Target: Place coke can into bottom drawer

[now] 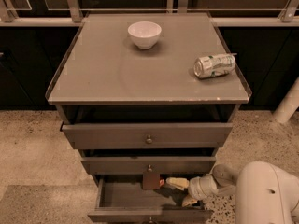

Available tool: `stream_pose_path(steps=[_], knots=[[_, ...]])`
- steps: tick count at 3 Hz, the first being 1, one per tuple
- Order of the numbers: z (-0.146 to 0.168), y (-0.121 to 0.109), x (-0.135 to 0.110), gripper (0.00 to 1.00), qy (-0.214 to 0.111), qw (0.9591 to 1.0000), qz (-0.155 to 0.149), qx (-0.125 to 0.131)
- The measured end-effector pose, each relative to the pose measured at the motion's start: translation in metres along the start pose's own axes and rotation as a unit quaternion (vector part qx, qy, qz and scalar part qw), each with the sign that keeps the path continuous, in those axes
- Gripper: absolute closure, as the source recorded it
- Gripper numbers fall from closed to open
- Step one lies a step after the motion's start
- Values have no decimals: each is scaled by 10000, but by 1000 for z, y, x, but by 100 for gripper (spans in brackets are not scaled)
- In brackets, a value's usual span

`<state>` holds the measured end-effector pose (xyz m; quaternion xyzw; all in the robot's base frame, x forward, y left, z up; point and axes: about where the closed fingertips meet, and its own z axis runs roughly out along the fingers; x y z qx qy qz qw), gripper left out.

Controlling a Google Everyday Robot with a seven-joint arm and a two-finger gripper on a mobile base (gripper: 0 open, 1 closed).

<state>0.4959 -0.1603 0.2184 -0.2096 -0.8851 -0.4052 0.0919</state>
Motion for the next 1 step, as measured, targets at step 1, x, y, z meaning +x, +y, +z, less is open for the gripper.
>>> stream_pose_path(steps=[1], knots=[[0,0,0,0,0,10000,0,0]])
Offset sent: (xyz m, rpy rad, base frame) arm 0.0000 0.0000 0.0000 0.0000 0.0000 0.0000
